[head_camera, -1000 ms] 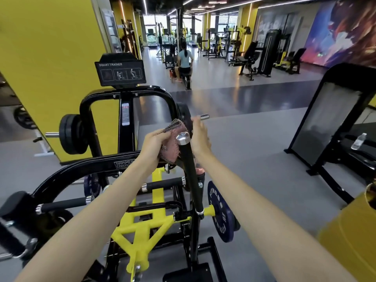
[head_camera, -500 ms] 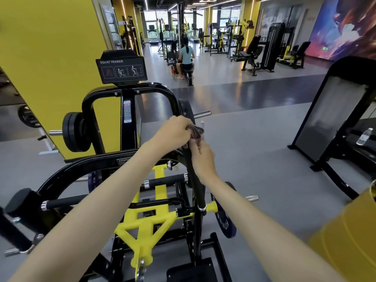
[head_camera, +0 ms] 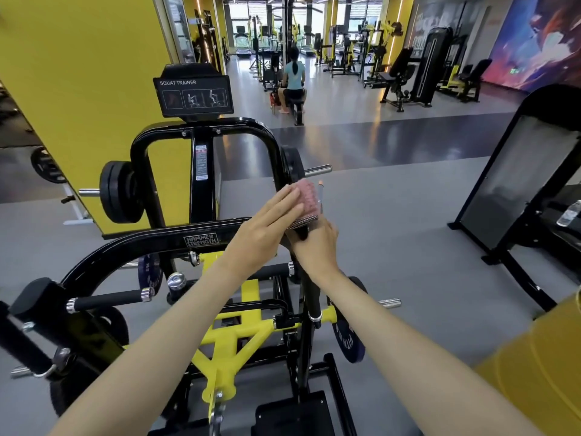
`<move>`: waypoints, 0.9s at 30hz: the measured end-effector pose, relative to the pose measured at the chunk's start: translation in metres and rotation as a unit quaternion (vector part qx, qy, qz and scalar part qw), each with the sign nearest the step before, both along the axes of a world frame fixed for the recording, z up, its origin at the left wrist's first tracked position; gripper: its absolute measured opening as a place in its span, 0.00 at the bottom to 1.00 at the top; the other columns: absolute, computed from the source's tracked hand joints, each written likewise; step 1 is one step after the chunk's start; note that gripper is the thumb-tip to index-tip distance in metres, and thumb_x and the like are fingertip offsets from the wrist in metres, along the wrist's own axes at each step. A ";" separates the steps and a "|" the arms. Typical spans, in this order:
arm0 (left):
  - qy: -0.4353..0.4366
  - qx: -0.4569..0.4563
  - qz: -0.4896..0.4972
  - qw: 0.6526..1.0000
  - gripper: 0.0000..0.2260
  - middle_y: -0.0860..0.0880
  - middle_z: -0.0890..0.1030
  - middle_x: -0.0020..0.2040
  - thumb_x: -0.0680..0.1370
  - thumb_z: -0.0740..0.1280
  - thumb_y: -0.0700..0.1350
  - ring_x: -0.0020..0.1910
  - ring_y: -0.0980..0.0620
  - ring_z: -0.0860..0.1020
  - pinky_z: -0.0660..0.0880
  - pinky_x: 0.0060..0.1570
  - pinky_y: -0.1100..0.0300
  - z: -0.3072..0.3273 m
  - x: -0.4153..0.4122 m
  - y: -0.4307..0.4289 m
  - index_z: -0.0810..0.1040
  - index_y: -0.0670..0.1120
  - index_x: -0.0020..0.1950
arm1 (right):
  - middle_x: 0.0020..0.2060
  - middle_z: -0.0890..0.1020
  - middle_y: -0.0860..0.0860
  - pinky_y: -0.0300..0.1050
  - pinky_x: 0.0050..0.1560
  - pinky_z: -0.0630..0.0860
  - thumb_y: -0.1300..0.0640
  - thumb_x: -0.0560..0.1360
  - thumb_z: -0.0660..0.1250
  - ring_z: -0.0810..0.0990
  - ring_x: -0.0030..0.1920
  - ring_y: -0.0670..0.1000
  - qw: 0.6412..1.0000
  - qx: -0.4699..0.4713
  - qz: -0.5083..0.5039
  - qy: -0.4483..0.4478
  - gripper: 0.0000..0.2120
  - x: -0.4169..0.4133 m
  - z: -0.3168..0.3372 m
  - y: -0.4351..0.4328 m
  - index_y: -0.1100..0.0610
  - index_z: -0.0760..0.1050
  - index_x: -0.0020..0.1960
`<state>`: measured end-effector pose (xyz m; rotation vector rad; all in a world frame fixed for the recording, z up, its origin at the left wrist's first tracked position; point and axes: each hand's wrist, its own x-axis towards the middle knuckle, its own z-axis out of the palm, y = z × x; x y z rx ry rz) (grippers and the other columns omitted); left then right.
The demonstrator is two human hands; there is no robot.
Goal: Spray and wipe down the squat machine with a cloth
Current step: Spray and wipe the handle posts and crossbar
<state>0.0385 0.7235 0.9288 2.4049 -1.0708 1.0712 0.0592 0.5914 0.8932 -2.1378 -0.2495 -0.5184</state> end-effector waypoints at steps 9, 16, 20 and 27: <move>0.354 -0.419 0.015 0.836 0.13 0.52 0.82 0.50 0.79 0.59 0.34 0.45 0.64 0.77 0.72 0.48 0.67 0.038 -0.005 -0.031 0.80 0.42 0.59 | 0.48 0.81 0.49 0.55 0.59 0.73 0.50 0.73 0.69 0.76 0.54 0.53 0.999 -0.007 0.021 0.044 0.11 -0.001 0.005 -0.005 0.52 0.78 0.54; 0.446 -0.538 0.021 0.715 0.11 0.53 0.82 0.36 0.82 0.58 0.41 0.39 0.55 0.79 0.73 0.44 0.61 0.044 -0.013 -0.037 0.80 0.47 0.48 | 0.49 0.81 0.51 0.57 0.53 0.76 0.51 0.73 0.69 0.78 0.52 0.55 0.997 0.014 0.033 0.067 0.13 0.000 0.003 -0.004 0.51 0.75 0.56; 0.407 -0.553 0.100 0.720 0.11 0.45 0.80 0.39 0.81 0.59 0.41 0.39 0.52 0.76 0.72 0.42 0.56 0.038 -0.016 -0.045 0.80 0.45 0.43 | 0.47 0.81 0.51 0.57 0.52 0.77 0.52 0.73 0.70 0.79 0.51 0.55 0.997 0.004 0.033 0.077 0.12 0.001 0.004 -0.004 0.53 0.75 0.55; 0.194 -0.460 0.139 0.855 0.21 0.55 0.75 0.66 0.82 0.58 0.36 0.58 0.69 0.73 0.71 0.60 0.67 0.009 -0.038 -0.070 0.66 0.48 0.74 | 0.39 0.80 0.49 0.50 0.42 0.77 0.58 0.74 0.67 0.78 0.41 0.50 0.999 0.002 0.037 0.033 0.03 -0.001 0.002 -0.002 0.53 0.74 0.45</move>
